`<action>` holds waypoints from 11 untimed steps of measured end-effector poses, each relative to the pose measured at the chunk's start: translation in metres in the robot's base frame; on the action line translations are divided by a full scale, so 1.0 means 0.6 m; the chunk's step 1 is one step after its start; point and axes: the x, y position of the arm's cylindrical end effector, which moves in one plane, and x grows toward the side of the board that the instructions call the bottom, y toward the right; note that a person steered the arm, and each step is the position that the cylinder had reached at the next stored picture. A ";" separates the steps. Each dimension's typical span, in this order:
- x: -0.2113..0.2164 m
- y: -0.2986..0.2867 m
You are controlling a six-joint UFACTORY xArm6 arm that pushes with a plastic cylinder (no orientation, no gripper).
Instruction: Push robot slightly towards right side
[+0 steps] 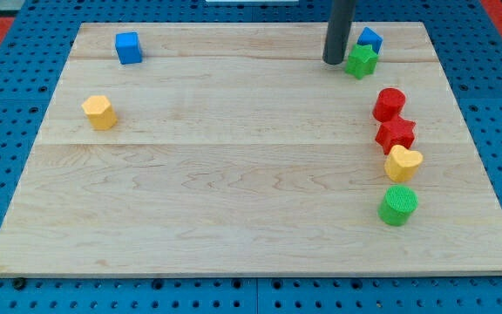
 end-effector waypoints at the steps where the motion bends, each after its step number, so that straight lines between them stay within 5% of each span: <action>1: -0.019 0.063; 4: 0.060 0.101; 6: 0.048 -0.211; 8: 0.257 -0.306; 9: 0.312 -0.485; 10: 0.267 -0.602; 11: 0.236 -0.523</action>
